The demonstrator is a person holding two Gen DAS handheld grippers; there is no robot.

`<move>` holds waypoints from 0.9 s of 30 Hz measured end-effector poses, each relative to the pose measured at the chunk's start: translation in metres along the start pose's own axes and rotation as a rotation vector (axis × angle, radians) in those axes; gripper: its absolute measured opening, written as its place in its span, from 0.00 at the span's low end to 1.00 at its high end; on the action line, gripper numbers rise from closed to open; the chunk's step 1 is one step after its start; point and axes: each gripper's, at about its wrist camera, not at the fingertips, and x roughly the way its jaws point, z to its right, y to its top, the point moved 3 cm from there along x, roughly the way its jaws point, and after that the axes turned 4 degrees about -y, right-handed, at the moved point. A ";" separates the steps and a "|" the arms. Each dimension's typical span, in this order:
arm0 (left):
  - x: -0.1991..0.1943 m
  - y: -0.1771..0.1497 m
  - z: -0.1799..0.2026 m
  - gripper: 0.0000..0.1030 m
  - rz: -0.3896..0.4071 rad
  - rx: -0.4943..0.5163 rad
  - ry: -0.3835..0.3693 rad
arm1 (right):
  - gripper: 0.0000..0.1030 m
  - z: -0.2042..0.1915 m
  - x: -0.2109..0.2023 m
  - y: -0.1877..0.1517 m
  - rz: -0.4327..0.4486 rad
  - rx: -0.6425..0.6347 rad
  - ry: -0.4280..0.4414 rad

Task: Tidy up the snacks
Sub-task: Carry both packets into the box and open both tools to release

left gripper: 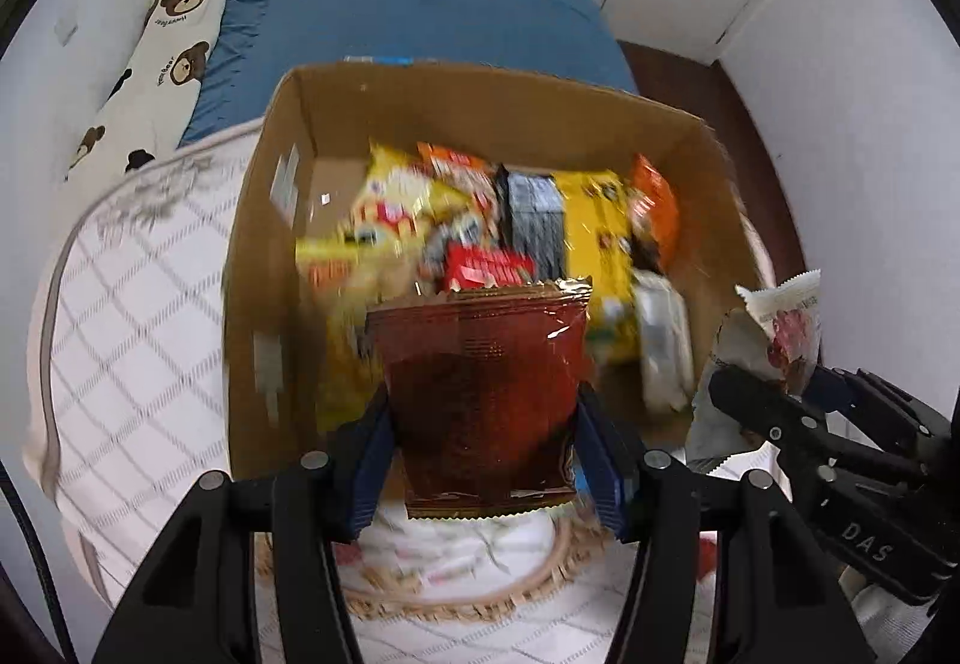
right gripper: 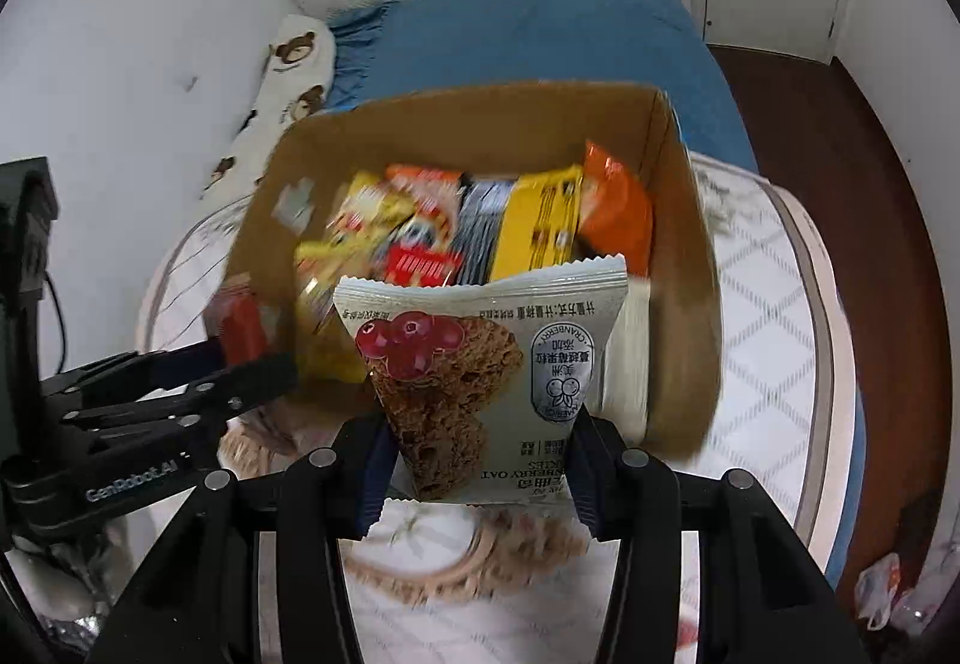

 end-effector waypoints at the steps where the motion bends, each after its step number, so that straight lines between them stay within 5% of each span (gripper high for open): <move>1: 0.010 0.010 -0.003 0.52 -0.018 -0.006 0.007 | 0.50 0.002 0.012 0.013 -0.023 0.006 -0.012; 11: 0.095 0.056 -0.025 0.52 -0.175 -0.032 0.071 | 0.51 0.008 0.091 0.059 -0.172 0.012 -0.073; 14: 0.111 0.060 -0.029 0.56 -0.225 -0.039 0.056 | 0.77 0.009 0.106 0.062 -0.204 0.009 -0.090; 15: 0.113 0.061 -0.031 0.56 -0.224 -0.046 0.057 | 0.88 0.009 0.108 0.062 -0.207 0.007 -0.094; 22: 0.112 0.063 -0.040 0.89 -0.176 -0.045 0.074 | 0.91 0.019 0.104 0.058 -0.203 0.018 -0.112; 27: 0.100 0.057 -0.044 0.91 -0.126 -0.045 0.083 | 0.92 0.025 0.094 0.054 -0.179 0.025 -0.121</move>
